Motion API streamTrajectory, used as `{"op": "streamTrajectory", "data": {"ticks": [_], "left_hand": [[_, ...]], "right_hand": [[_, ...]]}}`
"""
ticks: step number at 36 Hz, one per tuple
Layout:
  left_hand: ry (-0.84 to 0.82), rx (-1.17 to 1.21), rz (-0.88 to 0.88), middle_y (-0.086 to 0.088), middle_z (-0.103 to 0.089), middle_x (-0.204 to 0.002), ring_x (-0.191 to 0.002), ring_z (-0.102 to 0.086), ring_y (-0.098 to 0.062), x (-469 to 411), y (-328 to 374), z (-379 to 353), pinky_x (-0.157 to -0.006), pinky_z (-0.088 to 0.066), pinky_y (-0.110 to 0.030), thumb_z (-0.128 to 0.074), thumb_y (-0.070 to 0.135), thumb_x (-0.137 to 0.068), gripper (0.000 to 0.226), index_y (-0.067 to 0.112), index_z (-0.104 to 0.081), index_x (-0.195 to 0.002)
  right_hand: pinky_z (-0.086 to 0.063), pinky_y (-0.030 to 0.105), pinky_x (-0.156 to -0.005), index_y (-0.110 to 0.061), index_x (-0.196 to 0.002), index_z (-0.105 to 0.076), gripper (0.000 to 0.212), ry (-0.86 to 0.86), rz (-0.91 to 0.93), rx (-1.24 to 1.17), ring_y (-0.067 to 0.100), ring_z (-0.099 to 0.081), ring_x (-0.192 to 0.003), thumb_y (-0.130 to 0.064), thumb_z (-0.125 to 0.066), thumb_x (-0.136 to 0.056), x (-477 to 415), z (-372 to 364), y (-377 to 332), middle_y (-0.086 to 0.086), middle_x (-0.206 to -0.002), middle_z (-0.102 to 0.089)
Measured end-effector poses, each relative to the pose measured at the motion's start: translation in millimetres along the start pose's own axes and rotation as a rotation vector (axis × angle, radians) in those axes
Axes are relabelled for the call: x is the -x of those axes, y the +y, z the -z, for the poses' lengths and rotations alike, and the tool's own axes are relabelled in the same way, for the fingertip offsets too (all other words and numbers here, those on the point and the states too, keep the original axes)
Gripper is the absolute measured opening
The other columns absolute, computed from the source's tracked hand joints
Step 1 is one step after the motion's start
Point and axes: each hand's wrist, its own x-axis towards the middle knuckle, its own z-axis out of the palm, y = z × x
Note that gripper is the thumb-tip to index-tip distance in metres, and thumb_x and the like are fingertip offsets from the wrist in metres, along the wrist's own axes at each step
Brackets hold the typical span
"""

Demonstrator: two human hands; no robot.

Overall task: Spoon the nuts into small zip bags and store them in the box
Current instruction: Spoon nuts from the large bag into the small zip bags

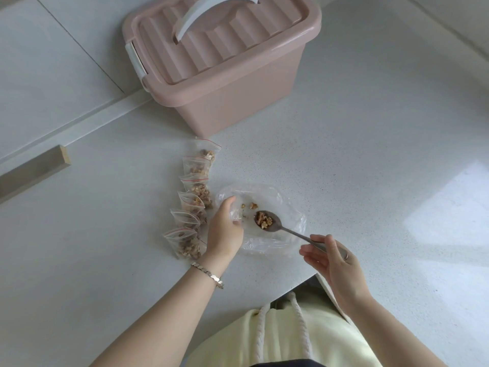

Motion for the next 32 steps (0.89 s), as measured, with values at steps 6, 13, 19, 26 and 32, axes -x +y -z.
{"op": "streamTrajectory", "data": {"ticks": [6, 13, 19, 26, 32], "left_hand": [[-0.044, 0.057, 0.018, 0.000, -0.034, -0.147, -0.064, -0.055, -0.012, 0.0, 5.6, -2.2, -0.044, -0.041, -0.011, -0.039, -0.006, -0.090, 0.060, 0.027, -0.033, -0.139], [-0.069, 0.112, -0.005, 0.005, -0.032, -0.148, -0.087, -0.054, 0.001, 0.5, 4.7, 1.7, -0.063, -0.045, -0.008, -0.037, -0.010, -0.087, 0.061, 0.026, -0.038, -0.137], [-0.085, 0.175, 0.009, 0.005, -0.035, -0.145, -0.130, -0.038, -0.018, 2.2, 6.0, 2.4, -0.090, -0.046, -0.024, -0.040, -0.012, -0.087, 0.061, 0.026, -0.040, -0.135], [-0.074, 0.213, 0.025, 0.002, -0.036, -0.144, -0.124, -0.045, -0.029, 4.1, 10.2, 2.1, -0.088, -0.047, -0.032, -0.038, -0.011, -0.086, 0.061, 0.027, -0.041, -0.134], [-0.001, 0.184, 0.017, 0.006, -0.033, -0.146, -0.074, -0.057, 0.011, 2.1, 5.4, 5.7, -0.049, -0.042, -0.012, -0.033, -0.013, -0.086, 0.064, 0.026, -0.039, -0.136]], "right_hand": [[-0.056, 0.021, -0.071, -0.010, -0.091, -0.065, 0.030, 0.076, 0.171, 0.125, 0.018, -0.070, -0.078, -0.023, -0.039, -0.098, -2.9, -8.5, -5.4, 0.008, -0.076, -0.072], [-0.055, 0.020, -0.073, -0.019, -0.089, -0.066, 0.027, 0.042, 0.252, 0.277, 0.013, -0.068, -0.080, -0.021, -0.041, -0.097, -8.2, -22.6, 2.4, 0.004, -0.080, -0.071], [-0.055, 0.021, -0.072, -0.015, -0.091, -0.065, 0.026, -0.008, 0.183, 0.234, 0.017, -0.069, -0.081, -0.019, -0.040, -0.097, -10.1, -25.2, 7.6, 0.008, -0.082, -0.072], [-0.054, 0.028, -0.077, -0.006, -0.097, -0.063, 0.030, -0.014, -0.018, 0.000, 0.025, -0.069, -0.085, -0.025, -0.040, -0.097, -11.9, -20.7, 9.3, 0.016, -0.085, -0.071], [-0.057, 0.025, -0.072, -0.005, -0.099, -0.059, 0.034, -0.022, -0.090, -0.182, 0.021, -0.069, -0.078, -0.027, -0.035, -0.099, -12.9, -4.3, 4.2, 0.011, -0.076, -0.070]]}}
